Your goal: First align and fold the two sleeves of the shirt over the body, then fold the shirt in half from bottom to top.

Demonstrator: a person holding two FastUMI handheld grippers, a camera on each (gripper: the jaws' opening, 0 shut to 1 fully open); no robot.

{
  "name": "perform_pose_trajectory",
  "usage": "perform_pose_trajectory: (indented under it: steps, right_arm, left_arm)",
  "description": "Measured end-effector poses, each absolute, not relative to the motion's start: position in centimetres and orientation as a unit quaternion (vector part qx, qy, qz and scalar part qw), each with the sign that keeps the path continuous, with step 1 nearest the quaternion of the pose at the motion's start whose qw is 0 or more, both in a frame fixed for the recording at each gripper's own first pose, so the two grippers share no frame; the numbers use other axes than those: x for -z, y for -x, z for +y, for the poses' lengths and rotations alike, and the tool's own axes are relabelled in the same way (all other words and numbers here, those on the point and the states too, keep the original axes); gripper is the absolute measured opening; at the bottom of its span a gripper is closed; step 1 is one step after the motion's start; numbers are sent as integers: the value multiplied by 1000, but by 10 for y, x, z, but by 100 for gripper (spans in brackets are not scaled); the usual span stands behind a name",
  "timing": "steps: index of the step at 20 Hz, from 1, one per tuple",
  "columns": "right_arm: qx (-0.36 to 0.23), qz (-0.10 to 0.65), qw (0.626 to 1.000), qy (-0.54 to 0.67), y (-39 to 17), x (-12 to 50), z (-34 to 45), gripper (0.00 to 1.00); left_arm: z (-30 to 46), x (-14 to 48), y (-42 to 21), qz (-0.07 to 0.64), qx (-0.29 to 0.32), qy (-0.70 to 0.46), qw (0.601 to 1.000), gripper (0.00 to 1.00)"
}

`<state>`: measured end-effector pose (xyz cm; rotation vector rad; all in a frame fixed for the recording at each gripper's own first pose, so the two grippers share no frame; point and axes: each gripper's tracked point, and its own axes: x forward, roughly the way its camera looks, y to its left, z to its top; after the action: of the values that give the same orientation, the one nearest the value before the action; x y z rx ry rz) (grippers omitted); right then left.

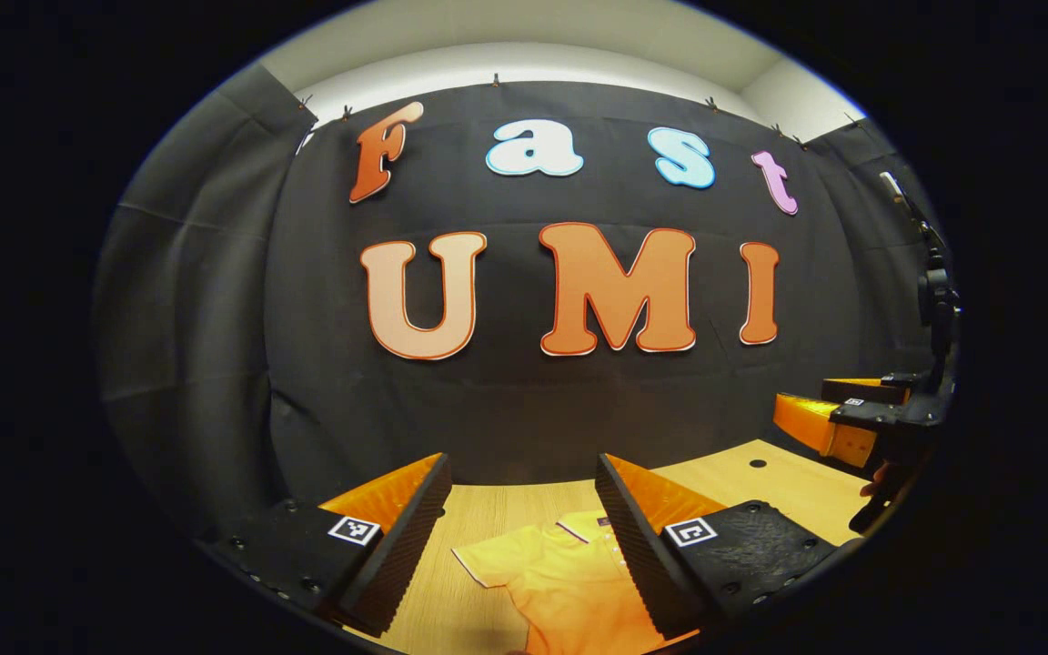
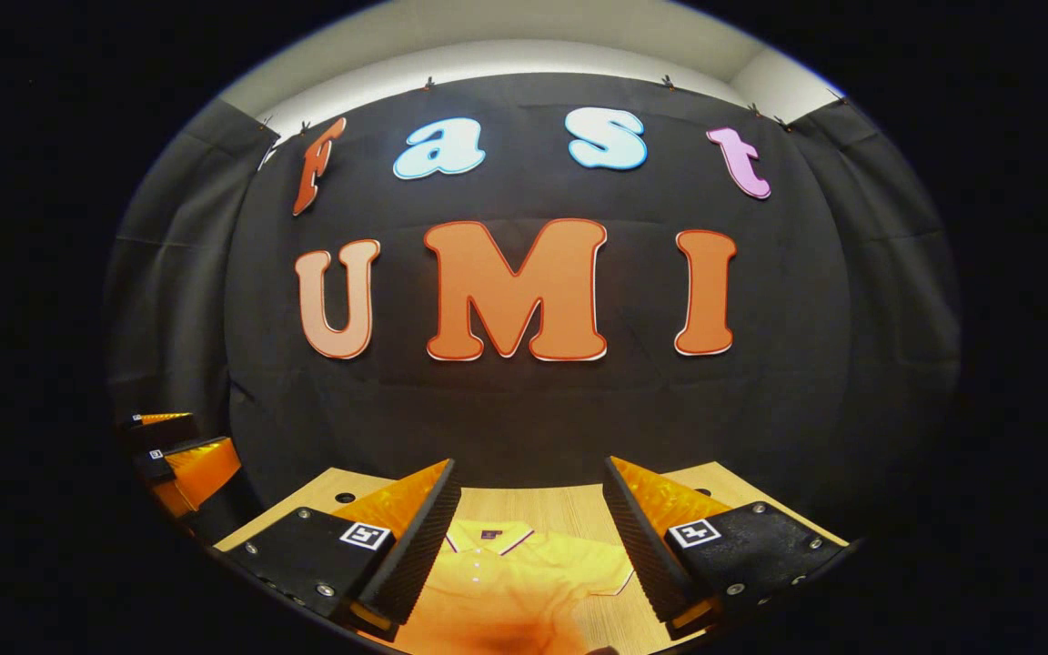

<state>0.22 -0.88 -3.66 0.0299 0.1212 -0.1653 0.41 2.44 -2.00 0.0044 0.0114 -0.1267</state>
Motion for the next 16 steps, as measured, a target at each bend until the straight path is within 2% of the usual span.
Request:
perform_pose_trajectory:
  steps: [6, 16]
  right_arm:
    - [145, 148, 978, -21, -21, 79, -41, 96]
    - [132, 294, 943, -83, -58, 159, -98, 96]
  left_arm:
    - [55, 45, -6, 26, 78, -5, 997, 98]
    - [80, 55, 4, 47, -30, 1, 998, 98]
